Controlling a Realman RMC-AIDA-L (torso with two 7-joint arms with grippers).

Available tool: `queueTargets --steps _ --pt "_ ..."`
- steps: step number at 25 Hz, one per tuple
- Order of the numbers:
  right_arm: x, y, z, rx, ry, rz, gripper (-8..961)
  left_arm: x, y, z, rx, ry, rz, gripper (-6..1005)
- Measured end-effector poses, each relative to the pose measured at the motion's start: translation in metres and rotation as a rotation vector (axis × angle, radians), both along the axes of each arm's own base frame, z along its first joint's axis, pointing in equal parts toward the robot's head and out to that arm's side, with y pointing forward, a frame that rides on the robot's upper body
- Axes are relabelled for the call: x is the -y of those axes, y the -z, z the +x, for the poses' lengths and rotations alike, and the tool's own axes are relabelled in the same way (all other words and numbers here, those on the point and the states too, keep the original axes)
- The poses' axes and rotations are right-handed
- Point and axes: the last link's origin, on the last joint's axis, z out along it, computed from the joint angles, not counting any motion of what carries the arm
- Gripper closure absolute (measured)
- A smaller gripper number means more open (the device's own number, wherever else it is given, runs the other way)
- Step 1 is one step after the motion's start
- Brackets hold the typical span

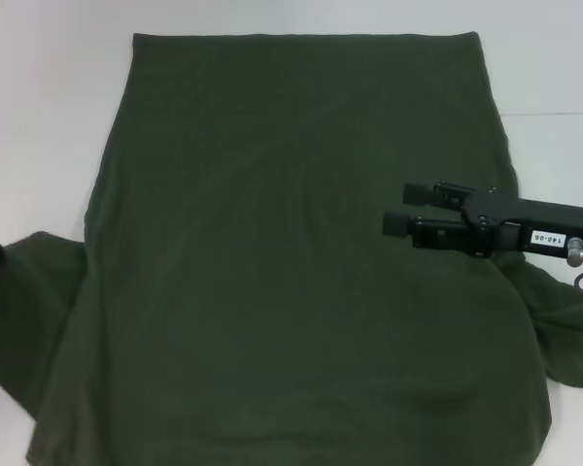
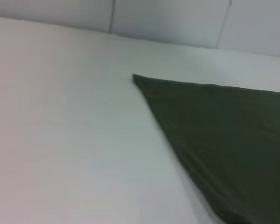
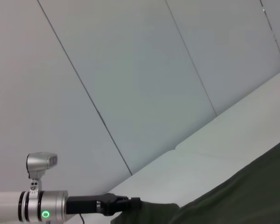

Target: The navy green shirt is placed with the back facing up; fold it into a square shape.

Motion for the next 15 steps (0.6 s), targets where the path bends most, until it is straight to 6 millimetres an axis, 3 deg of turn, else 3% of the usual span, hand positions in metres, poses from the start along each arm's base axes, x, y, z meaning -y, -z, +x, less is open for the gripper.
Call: queueTargets --steps 15 --pt "0.001 0.004 -0.001 -0.008 0.004 -0.004 56 -0.023 -0.019 0.005 -0.098 0.004 0.047 998"
